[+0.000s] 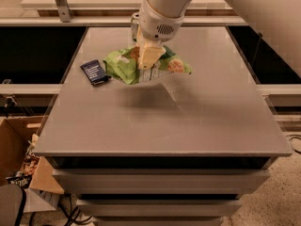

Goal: Move green rice chip bag near rxbar blueberry

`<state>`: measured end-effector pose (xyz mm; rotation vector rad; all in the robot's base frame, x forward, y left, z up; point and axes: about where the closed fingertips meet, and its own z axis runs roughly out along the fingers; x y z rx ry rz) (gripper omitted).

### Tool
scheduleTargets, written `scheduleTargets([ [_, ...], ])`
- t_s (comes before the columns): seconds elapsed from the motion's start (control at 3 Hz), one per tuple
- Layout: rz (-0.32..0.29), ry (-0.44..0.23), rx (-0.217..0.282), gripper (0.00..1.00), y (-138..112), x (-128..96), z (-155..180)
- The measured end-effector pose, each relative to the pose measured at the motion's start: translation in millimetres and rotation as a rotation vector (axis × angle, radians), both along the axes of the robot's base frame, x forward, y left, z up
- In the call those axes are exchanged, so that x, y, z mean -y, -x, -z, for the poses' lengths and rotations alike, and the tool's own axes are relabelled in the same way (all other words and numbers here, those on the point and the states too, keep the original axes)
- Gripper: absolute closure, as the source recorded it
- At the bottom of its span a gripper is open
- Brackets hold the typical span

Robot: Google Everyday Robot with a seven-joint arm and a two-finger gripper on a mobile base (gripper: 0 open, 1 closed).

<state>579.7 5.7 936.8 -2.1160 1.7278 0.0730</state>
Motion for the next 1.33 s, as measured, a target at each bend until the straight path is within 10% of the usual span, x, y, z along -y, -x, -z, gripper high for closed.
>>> scheduleTargets([
  [1.0, -0.1, -0.038, 0.03, 1.0, -30.4, -64.5, -1.7],
  [1.33, -0.085, -0.035, 0.034, 0.83, -41.9, -69.0, 3.9],
])
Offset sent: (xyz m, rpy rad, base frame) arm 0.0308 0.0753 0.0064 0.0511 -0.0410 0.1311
